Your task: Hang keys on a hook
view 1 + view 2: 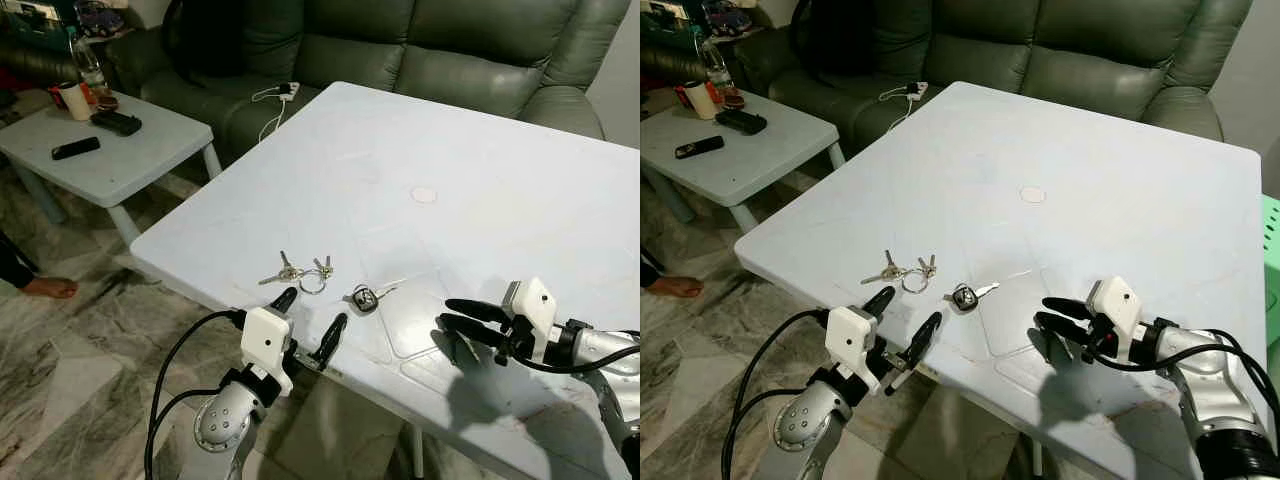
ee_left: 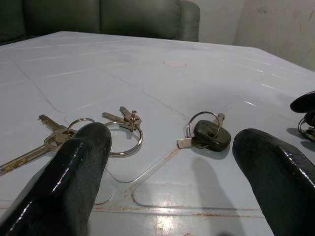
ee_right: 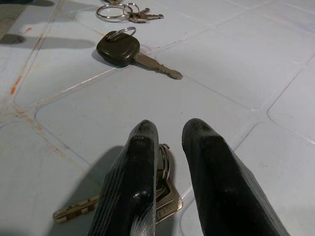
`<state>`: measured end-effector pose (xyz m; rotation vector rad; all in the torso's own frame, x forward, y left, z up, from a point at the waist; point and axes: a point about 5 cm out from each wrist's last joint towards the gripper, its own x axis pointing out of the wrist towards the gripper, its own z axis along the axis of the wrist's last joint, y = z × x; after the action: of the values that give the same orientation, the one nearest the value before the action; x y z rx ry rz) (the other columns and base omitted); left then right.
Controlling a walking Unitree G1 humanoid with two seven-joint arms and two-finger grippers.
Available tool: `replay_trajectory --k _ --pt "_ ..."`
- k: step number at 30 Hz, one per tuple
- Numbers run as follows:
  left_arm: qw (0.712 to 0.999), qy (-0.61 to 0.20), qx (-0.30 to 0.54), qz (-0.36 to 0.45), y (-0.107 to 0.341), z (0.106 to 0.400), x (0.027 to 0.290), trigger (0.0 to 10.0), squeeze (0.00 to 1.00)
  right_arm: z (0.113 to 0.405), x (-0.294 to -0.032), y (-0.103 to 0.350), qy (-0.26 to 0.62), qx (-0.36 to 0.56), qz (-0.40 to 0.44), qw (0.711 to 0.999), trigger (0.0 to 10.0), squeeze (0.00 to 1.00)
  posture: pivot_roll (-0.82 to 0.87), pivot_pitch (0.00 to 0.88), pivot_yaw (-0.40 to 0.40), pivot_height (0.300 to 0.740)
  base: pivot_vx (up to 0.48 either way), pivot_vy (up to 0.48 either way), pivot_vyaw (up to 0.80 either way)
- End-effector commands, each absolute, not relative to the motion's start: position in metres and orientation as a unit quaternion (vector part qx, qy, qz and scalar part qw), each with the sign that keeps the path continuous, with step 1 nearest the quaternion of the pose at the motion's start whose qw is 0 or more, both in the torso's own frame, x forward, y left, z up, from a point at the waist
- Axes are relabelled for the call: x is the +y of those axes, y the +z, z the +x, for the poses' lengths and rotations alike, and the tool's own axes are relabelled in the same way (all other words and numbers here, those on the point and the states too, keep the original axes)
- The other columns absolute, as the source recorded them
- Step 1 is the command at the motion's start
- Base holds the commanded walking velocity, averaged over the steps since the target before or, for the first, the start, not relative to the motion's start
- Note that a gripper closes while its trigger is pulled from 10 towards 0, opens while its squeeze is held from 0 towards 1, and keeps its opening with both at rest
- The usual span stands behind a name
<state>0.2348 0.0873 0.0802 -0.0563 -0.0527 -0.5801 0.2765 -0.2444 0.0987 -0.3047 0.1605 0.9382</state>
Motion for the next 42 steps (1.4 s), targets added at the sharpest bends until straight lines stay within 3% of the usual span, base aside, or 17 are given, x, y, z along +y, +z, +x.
replay_trajectory --k 1,11,12,13,16,18,21,22,30,31,33,34,37,38,39,40,42 --pt "0.957 -0.287 -0.031 -0.026 0.083 0.235 0.088 10.0 0.00 0.275 -0.247 0.100 0.450 0.074 -0.147 0.878 10.0 0.00 -0.06 0.070 -0.021 0.721 0.000 0.000 0.00" --pt "0.957 -0.288 -0.030 -0.028 0.083 0.235 0.087 10.0 0.00 0.274 -0.251 0.095 0.447 0.089 -0.159 0.876 9.8 0.00 -0.07 0.075 -0.020 0.721 0.000 0.000 0.00" --pt "0.957 -0.288 -0.030 -0.028 0.083 0.234 0.087 10.0 0.00 0.274 -0.252 0.095 0.445 0.090 -0.160 0.876 8.7 0.00 -0.07 0.075 -0.020 0.721 0.000 0.000 0.00" --pt "0.957 -0.288 -0.031 -0.028 0.083 0.234 0.087 10.0 0.00 0.274 -0.252 0.095 0.444 0.093 -0.162 0.876 10.0 0.00 -0.07 0.075 -0.021 0.721 0.000 0.000 0.00" --pt "0.957 -0.287 -0.032 -0.029 0.083 0.234 0.087 10.0 0.00 0.274 -0.253 0.094 0.443 0.094 -0.162 0.877 9.5 0.00 -0.06 0.075 -0.021 0.721 0.000 0.000 0.00" --pt "0.957 -0.287 -0.032 -0.029 0.083 0.234 0.087 10.0 0.00 0.275 -0.253 0.094 0.442 0.095 -0.163 0.877 7.0 0.00 -0.06 0.075 -0.021 0.721 0.000 0.000 0.00" --pt "0.957 -0.288 -0.032 -0.029 0.083 0.234 0.087 10.0 0.00 0.275 -0.255 0.094 0.440 0.097 -0.163 0.877 6.4 0.00 -0.06 0.075 -0.020 0.721 0.000 0.000 0.00" --pt "0.957 -0.288 -0.032 -0.029 0.083 0.234 0.087 10.0 0.00 0.275 -0.255 0.094 0.440 0.097 -0.164 0.877 4.2 0.00 -0.06 0.075 -0.020 0.721 0.000 0.000 0.00" --pt "0.957 -0.288 -0.031 -0.029 0.083 0.234 0.087 10.0 0.00 0.275 -0.256 0.094 0.440 0.097 -0.165 0.877 4.2 0.00 -0.06 0.075 -0.020 0.721 0.000 0.000 0.00" --pt "0.956 -0.289 -0.031 -0.029 0.083 0.234 0.087 10.0 0.00 0.276 -0.257 0.094 0.437 0.098 -0.166 0.879 10.0 0.00 -0.07 0.076 -0.019 0.721 0.000 0.000 0.00" --pt "0.956 -0.290 -0.031 -0.030 0.083 0.234 0.086 10.0 0.00 0.276 -0.259 0.094 0.433 0.099 -0.165 0.881 9.1 0.00 -0.07 0.076 -0.018 0.721 0.000 0.000 0.00" --pt "0.956 -0.291 -0.031 -0.030 0.083 0.234 0.086 10.0 0.00 0.276 -0.259 0.094 0.432 0.099 -0.166 0.881 7.2 0.00 -0.07 0.075 -0.018 0.721 0.000 0.000 0.00" --pt "0.956 -0.291 -0.031 -0.030 0.083 0.234 0.086 10.0 0.00 0.276 -0.260 0.094 0.430 0.099 -0.166 0.882 8.4 0.00 -0.07 0.074 -0.018 0.721 0.000 0.000 0.00" --pt "0.956 -0.292 -0.031 -0.029 0.083 0.234 0.086 10.0 0.00 0.276 -0.261 0.094 0.428 0.101 -0.164 0.883 5.2 0.00 -0.07 0.073 -0.018 0.721 0.000 0.000 0.00" --pt "0.955 -0.292 -0.031 -0.029 0.083 0.234 0.086 10.0 0.00 0.276 -0.261 0.094 0.427 0.102 -0.163 0.884 5.2 0.00 -0.07 0.073 -0.018 0.721 0.000 0.000 0.00" --pt "0.955 -0.292 -0.031 -0.029 0.083 0.234 0.085 10.0 0.00 0.276 -0.261 0.093 0.427 0.108 -0.155 0.884 10.0 1.00 -0.07 0.073 -0.018 0.721 0.000 0.000 0.00" --pt "0.955 -0.293 -0.031 -0.029 0.083 0.234 0.085 10.0 0.00 0.277 -0.262 0.093 0.427 0.109 -0.153 0.885 10.0 1.00 -0.07 0.073 -0.018 0.721 0.000 0.000 0.00"
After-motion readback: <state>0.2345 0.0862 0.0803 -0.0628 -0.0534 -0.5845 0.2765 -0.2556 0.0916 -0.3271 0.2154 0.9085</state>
